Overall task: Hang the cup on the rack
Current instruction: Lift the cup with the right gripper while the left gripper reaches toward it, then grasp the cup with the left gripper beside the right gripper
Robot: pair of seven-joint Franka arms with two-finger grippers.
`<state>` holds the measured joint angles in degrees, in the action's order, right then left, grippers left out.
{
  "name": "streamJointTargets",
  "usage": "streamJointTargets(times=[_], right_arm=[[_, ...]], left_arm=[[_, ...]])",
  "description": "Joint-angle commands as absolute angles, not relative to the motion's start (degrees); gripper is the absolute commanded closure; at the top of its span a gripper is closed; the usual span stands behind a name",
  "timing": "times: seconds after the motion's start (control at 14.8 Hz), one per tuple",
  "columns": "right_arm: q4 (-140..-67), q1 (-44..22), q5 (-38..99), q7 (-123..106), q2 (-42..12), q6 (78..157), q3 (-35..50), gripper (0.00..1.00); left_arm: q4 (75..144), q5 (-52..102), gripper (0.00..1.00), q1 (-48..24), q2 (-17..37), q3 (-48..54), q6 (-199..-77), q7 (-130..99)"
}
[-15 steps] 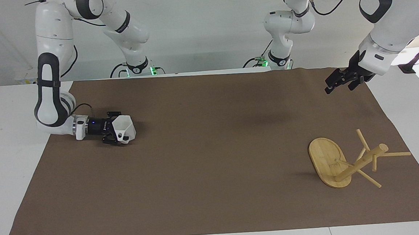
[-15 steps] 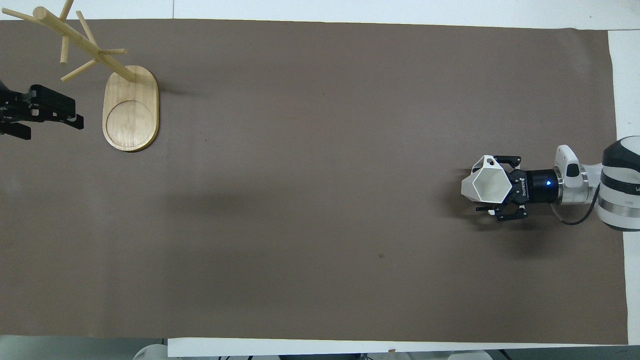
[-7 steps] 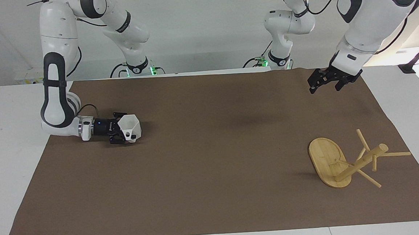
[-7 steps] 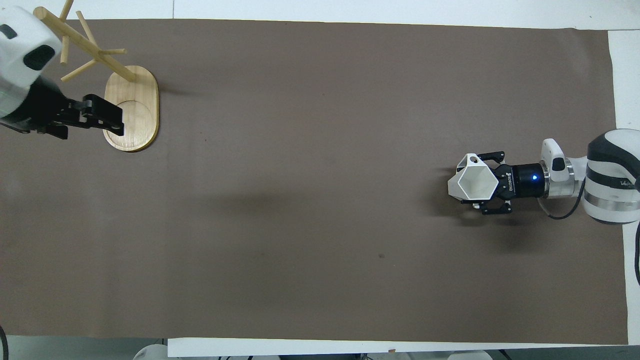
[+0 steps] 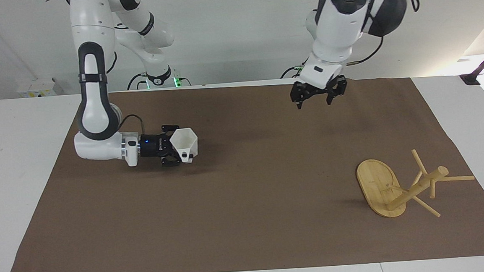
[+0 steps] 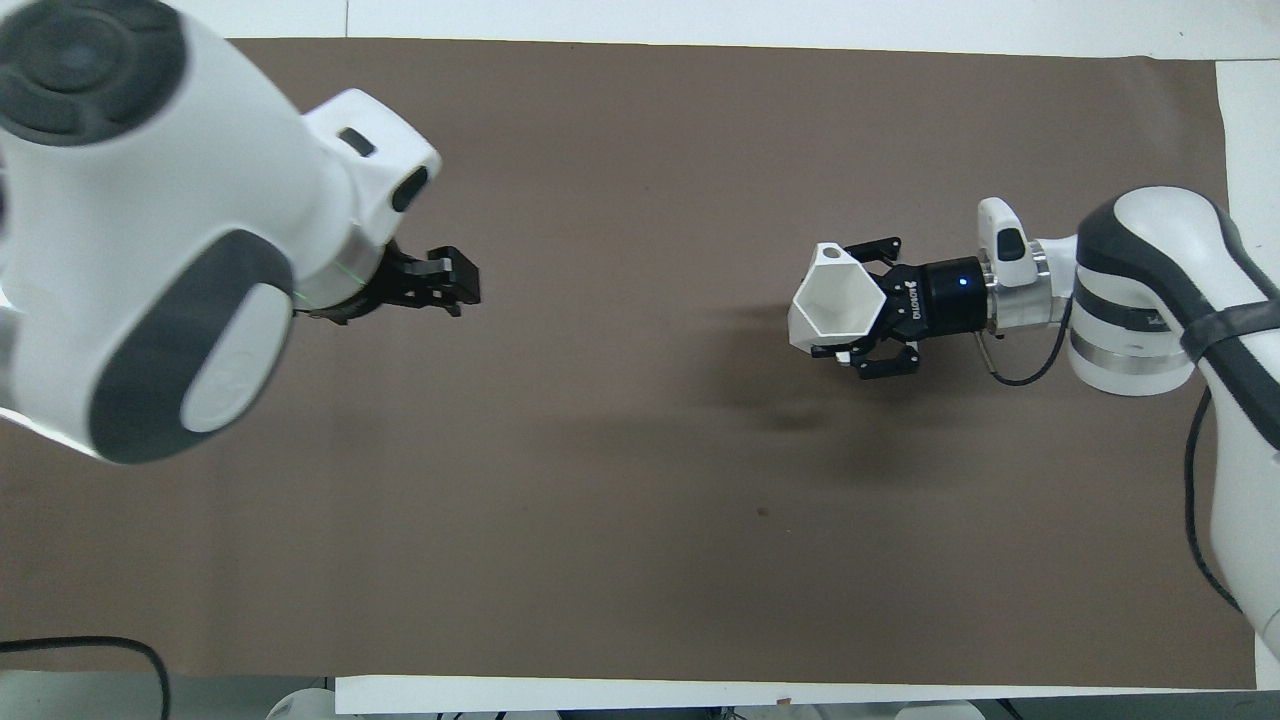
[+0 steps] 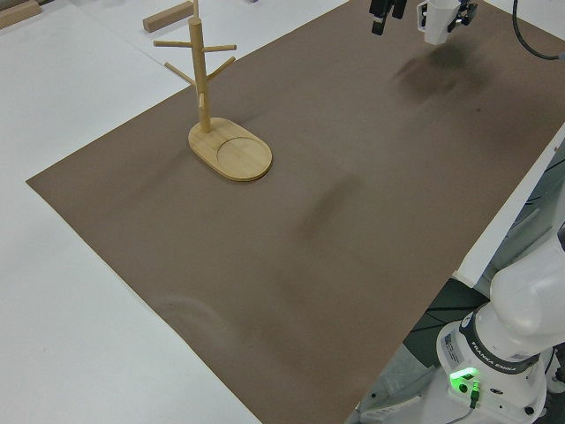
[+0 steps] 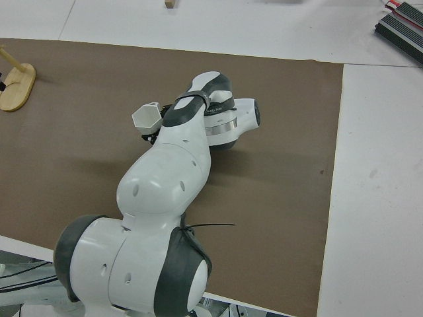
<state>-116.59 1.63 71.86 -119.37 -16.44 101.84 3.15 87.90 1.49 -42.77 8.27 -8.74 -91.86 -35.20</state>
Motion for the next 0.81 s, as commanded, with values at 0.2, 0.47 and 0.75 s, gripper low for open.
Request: streamJointTargets(times=[0.2,0.47,0.75], right_arm=[[-117.95,-7.55,75.82,-113.03,-10.90,112.05,3.08,0.70],[-118.30,-12.38,80.68,-113.03,-10.99,118.29,3.08,0.70],[-118.30,-13.54,80.95,-112.94,-10.99,120.14,3.08,0.69]], left_arm=[[71.12,7.64,0.00,-45.79,21.43,-9.67,-92.98,-50.86],[70.57,13.94,0.00,-47.46,22.06,-9.49,-97.80,-54.39],[72.67,17.23,0.00,-49.04,22.85,-9.84,-100.63,-55.11]])
